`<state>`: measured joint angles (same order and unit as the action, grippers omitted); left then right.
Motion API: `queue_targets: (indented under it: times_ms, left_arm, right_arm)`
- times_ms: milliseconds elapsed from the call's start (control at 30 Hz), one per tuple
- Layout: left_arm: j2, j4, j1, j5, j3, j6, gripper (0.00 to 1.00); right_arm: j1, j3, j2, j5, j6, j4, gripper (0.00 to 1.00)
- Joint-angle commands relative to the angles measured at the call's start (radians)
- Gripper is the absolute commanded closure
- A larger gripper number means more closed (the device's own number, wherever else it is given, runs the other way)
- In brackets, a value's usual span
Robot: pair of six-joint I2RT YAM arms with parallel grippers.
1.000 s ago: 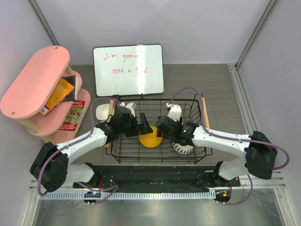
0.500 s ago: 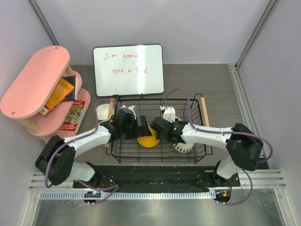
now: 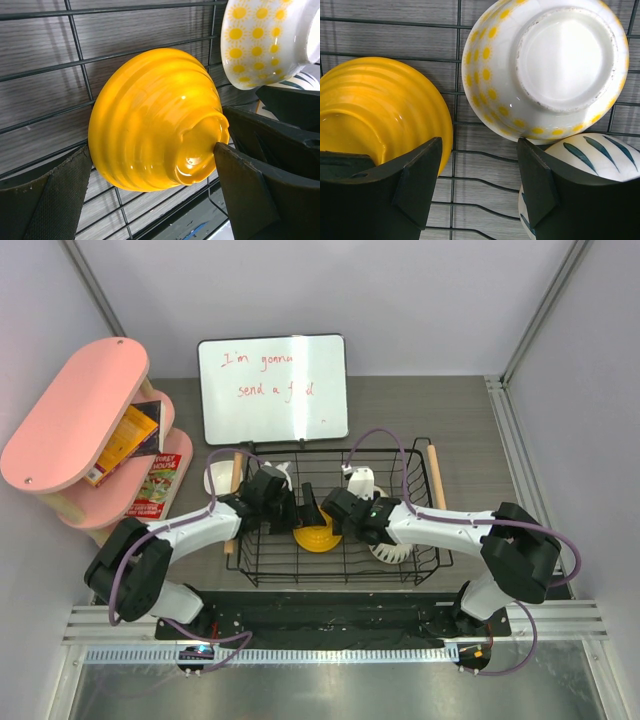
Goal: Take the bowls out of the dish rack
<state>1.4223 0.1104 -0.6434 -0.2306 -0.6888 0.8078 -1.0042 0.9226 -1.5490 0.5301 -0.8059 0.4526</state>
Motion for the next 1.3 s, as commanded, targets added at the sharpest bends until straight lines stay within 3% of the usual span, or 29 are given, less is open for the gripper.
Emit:
queue_targets:
  times_ms: [0, 267, 533, 567, 633, 767, 900, 1100, 1267]
  left_arm:
    - [0.030, -0.153, -0.015, -0.128, 0.041, 0.008, 0.03]
    - [0.021, -0.212, -0.016, -0.193, 0.051, 0.028, 0.12]
    - [-0.046, -0.192, -0.015, -0.191, 0.044, 0.045, 0.41]
    - [-0.051, -0.190, -0.016, -0.190, 0.046, 0.047, 0.49]
    - [-0.046, -0.225, -0.015, -0.211, 0.057, 0.062, 0.57]
    - [-0.020, -0.363, -0.015, -0.282, 0.100, 0.122, 0.85]
    - [-0.003, -0.459, -0.016, -0.314, 0.121, 0.165, 1.00]
    - [0.010, -0.474, -0.016, -0.338, 0.117, 0.171, 0.99]
    - [0.020, -0.612, -0.016, -0.401, 0.138, 0.241, 1.00]
  right_arm:
    - [-0.002, -0.037, -0.028, -0.074, -0.010, -0.098, 0.30]
    - [-0.004, -0.034, -0.051, -0.111, -0.013, -0.114, 0.31]
    - [-0.002, -0.060, -0.030, -0.117, -0.038, -0.129, 0.31]
    - [-0.002, -0.061, -0.033, -0.119, -0.038, -0.134, 0.31]
    - [-0.002, -0.065, -0.033, -0.125, -0.044, -0.135, 0.31]
    - [-0.004, -0.076, -0.030, -0.133, -0.056, -0.152, 0.30]
    - [-0.002, -0.087, -0.022, -0.130, -0.059, -0.152, 0.30]
    - [-0.002, -0.087, -0.019, -0.127, -0.062, -0.153, 0.30]
    - [-0.002, -0.085, -0.019, -0.128, -0.067, -0.157, 0.30]
